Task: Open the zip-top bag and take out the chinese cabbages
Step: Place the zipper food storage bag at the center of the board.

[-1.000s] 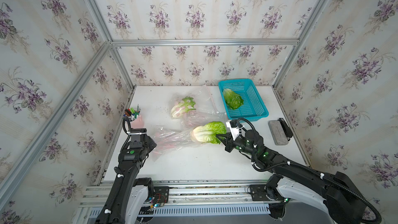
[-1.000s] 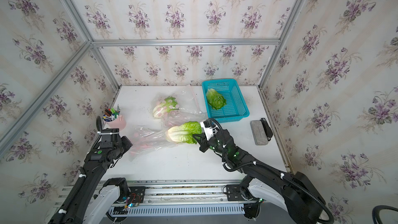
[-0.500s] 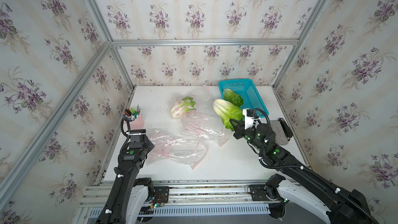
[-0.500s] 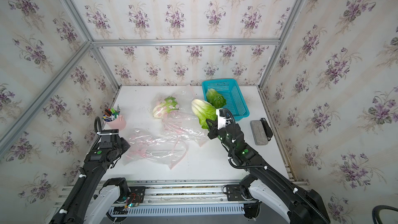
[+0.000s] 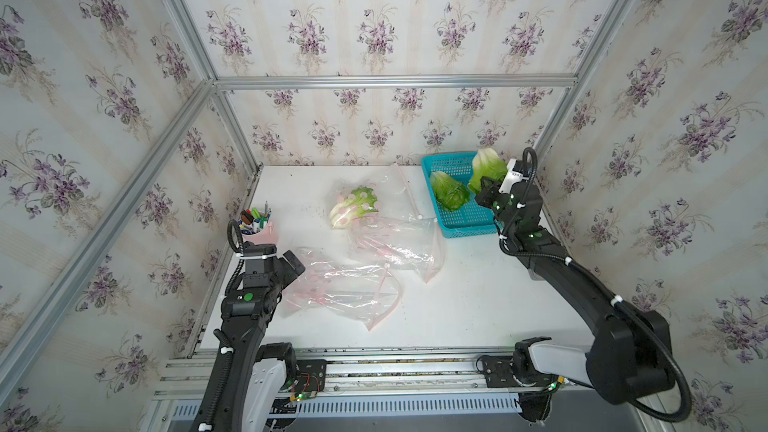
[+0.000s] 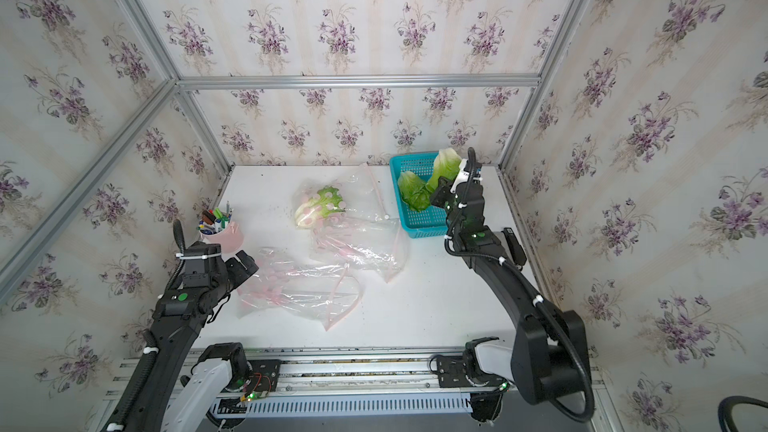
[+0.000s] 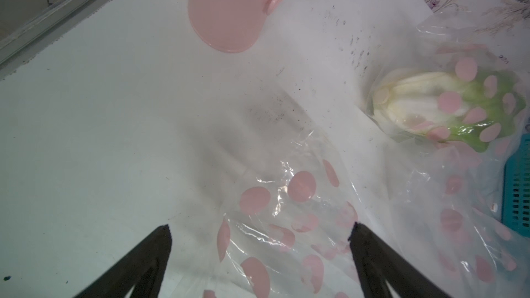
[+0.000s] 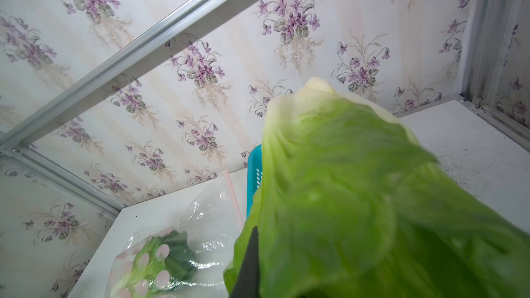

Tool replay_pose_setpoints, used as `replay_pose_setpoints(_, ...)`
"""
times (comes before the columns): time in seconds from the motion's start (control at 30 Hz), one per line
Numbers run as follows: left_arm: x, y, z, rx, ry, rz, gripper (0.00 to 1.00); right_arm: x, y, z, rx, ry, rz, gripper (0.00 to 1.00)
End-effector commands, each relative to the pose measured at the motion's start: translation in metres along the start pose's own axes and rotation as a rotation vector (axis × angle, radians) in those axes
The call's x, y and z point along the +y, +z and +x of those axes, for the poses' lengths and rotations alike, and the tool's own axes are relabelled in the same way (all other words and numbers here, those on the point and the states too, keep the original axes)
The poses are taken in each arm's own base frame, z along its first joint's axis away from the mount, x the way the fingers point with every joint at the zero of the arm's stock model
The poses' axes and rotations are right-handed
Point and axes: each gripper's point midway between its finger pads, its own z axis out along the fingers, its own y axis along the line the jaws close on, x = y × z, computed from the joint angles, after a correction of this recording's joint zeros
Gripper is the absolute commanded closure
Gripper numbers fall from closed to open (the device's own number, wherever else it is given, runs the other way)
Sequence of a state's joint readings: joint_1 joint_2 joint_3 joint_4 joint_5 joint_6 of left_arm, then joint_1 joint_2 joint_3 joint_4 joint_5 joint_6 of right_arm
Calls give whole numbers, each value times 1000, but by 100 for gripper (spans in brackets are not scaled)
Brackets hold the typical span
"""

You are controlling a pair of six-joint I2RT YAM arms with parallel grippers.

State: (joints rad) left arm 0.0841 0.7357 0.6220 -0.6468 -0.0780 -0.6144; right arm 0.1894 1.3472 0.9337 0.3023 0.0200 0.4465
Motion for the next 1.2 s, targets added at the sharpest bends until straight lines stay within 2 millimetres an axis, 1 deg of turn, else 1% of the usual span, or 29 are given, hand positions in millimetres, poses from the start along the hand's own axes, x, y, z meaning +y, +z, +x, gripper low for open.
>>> replay_pose_setpoints(0.0,-19,-2,0,33,26,89,1,12,26,-13,2,27,-101,100)
replay_pose_setpoints(0.1,-32,2,5,90,53,142,1,9,52,-8,35,-16,-111,100)
replay_pose_setpoints(0.17,-41,4,9,138,74,179,1,3,68,-6,56,-37,-90,100)
replay_pose_setpoints(0.23,-51,6,14,189,94,220,1,-1,83,-9,70,-36,-87,100)
replay_pose_setpoints(0.33,-65,4,17,239,134,282,1,-9,109,-5,114,-31,-77,100)
replay_pose_setpoints(0.4,-70,2,18,257,156,306,1,-16,123,-3,132,-30,-57,100)
replay_pose_setpoints(0.5,-71,-1,19,263,181,319,1,-26,139,3,161,-16,-32,100)
replay_pose_setpoints(0.53,-71,-2,19,262,185,318,1,-26,142,6,175,-11,-34,100)
replay_pose_setpoints(0.63,-70,-3,18,252,191,319,1,-30,147,19,214,6,-37,100)
replay_pose_setpoints(0.87,-71,-2,20,266,199,323,1,-45,143,54,282,20,-14,100)
replay_pose_setpoints(1.03,-71,-1,21,273,200,322,1,-58,134,69,287,26,17,100)
replay_pose_setpoints(1.17,-71,-1,21,273,205,323,1,-70,139,85,334,103,14,100)
